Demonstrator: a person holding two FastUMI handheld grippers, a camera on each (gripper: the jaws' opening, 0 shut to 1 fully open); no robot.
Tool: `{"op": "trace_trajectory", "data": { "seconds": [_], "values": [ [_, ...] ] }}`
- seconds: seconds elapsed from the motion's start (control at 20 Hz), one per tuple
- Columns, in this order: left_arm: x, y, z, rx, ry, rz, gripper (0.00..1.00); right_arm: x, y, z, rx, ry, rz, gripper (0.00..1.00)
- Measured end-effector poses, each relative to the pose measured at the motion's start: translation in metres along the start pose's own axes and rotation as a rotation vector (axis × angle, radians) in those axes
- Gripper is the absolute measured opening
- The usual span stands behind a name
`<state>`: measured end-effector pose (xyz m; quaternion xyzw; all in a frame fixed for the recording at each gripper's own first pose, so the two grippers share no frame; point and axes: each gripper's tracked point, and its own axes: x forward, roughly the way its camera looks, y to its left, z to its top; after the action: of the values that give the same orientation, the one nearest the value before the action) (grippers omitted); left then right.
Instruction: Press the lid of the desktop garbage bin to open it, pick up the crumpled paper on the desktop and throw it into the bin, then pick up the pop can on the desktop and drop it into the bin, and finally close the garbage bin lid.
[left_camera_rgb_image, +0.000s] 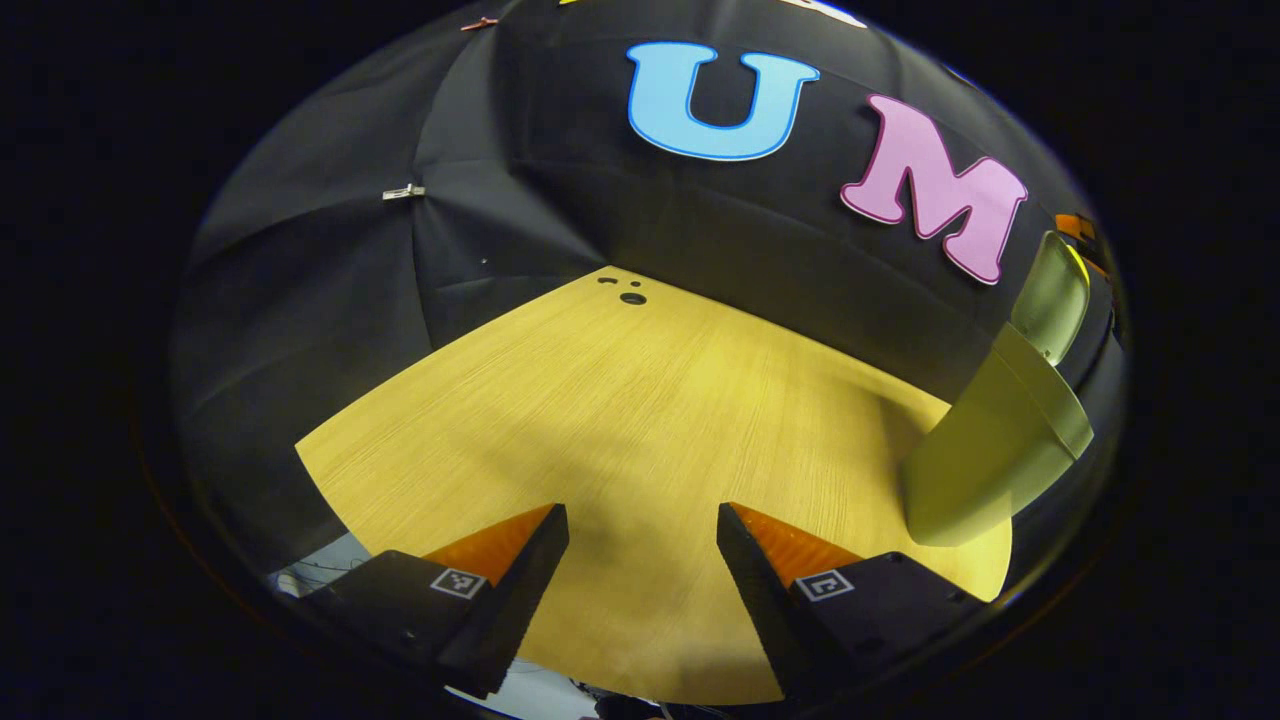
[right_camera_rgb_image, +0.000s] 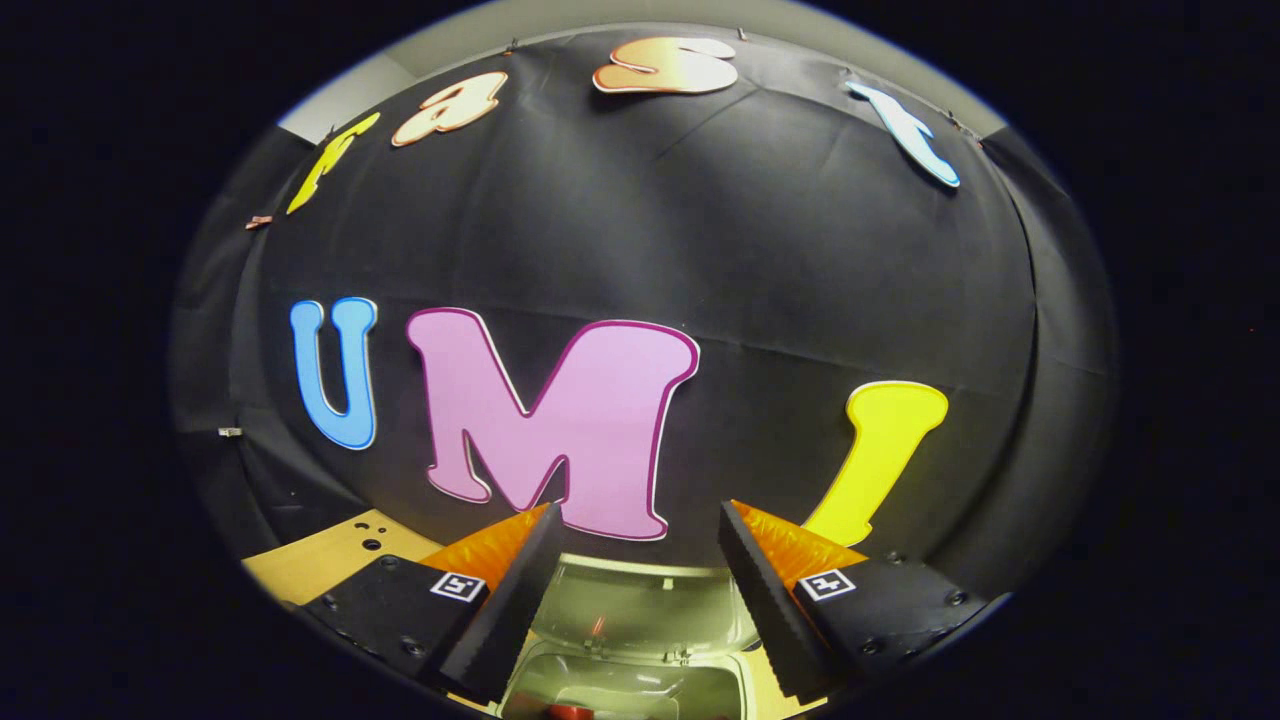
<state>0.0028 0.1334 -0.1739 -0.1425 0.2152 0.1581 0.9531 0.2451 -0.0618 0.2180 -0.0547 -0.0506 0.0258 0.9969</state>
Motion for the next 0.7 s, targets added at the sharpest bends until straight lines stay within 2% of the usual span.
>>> {"op": "trace_trajectory", "data": {
  "seconds": [0.2,0.4,0.7],
  "values": [
    [0.002,-0.004,-0.009,-0.016,0.016,-0.017,0.96,0.02,-0.014,-0.005,0.011,0.025,-0.044,0.97],
    [0.012,-0.015,-0.012,0.014,0.046,-0.05,0.96,0.026,-0.016,-0.016,0.036,0.062,-0.048,0.97],
    [0.025,-0.055,0.01,0.102,0.049,-0.147,0.96,0.007,-0.016,-0.024,0.064,0.117,-0.083,0.98]
  ]
}}
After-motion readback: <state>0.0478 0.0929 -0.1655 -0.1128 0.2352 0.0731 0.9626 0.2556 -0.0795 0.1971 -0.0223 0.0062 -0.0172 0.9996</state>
